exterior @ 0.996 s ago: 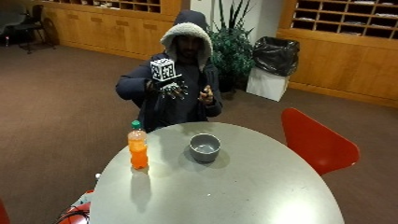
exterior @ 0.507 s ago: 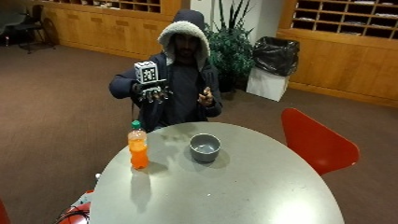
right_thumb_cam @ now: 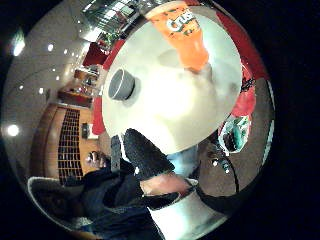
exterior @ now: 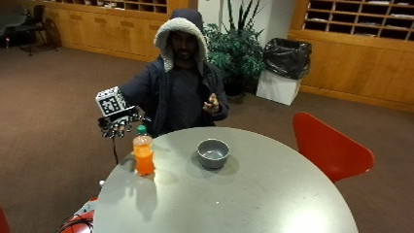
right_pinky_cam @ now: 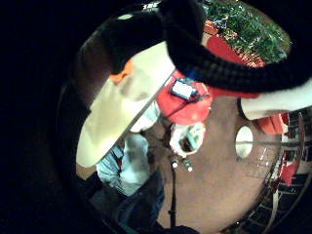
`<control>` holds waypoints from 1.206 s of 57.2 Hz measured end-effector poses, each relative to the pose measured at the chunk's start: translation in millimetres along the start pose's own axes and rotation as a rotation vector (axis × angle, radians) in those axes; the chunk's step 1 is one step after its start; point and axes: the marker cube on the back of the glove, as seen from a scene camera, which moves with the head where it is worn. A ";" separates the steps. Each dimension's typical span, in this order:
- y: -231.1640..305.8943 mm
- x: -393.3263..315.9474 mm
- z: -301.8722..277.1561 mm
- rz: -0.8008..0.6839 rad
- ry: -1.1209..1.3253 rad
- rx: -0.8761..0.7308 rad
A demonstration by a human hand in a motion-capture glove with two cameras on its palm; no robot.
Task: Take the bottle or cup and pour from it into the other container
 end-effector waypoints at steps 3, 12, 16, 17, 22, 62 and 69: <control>-15.1 9.0 3.5 0.016 -0.023 0.000; -61.0 16.9 15.6 0.020 -0.179 0.050; -79.1 15.3 19.4 -0.008 -0.285 0.025; -83.2 14.1 20.2 -0.010 -0.315 0.021; -107.3 7.8 28.4 -0.044 -0.513 0.044; -169.2 -29.1 73.4 -0.333 -1.104 0.213; -165.4 -34.5 65.0 -0.259 -1.159 0.221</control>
